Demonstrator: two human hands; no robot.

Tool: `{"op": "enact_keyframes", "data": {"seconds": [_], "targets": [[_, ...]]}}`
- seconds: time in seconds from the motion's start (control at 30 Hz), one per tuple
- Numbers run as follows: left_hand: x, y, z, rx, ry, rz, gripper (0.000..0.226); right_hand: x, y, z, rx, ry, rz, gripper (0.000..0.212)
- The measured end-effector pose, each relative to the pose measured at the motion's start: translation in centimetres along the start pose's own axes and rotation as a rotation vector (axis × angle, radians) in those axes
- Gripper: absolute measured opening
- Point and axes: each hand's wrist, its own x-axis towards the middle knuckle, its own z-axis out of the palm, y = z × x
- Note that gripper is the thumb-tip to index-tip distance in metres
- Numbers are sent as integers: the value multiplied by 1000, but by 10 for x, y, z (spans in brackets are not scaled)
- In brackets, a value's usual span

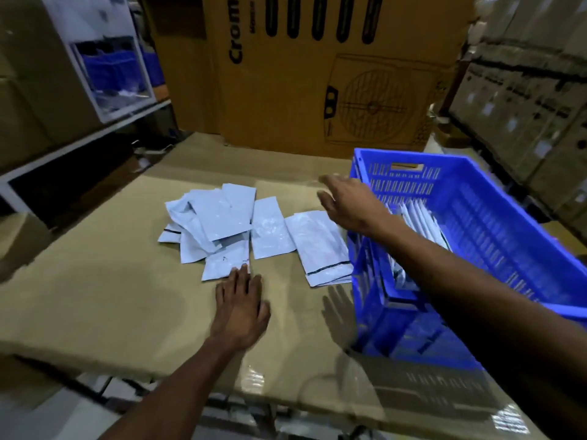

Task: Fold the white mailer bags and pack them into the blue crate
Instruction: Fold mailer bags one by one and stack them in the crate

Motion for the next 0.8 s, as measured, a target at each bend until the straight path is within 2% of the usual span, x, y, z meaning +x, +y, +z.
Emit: {"op": "enact_keyframes", "data": {"seconds": [0.13, 0.27, 0.4, 0.53, 0.6, 0.7, 0.8], "targets": [[5, 4, 0, 24, -56, -64, 75, 14, -47, 48, 39, -160, 64, 37], [5, 3, 3, 40, -62, -70, 71, -7, -68, 120, 17, -308, 230, 33], [7, 6, 3, 57, -84, -69, 69, -36, -51, 173, -113, -408, 447, 54], [9, 8, 3, 65, -83, -79, 72, -50, -35, 192, -100, -352, 625, 63], [8, 7, 4, 67, -78, -76, 72, -51, -33, 192, -148, -309, 613, 61], [8, 8, 2, 36, -76, -79, 71, -52, -32, 188, -250, -253, 569, 47], [9, 8, 2, 40, -85, -78, 73, -62, -39, 183, -236, -218, 495, 35]]}}
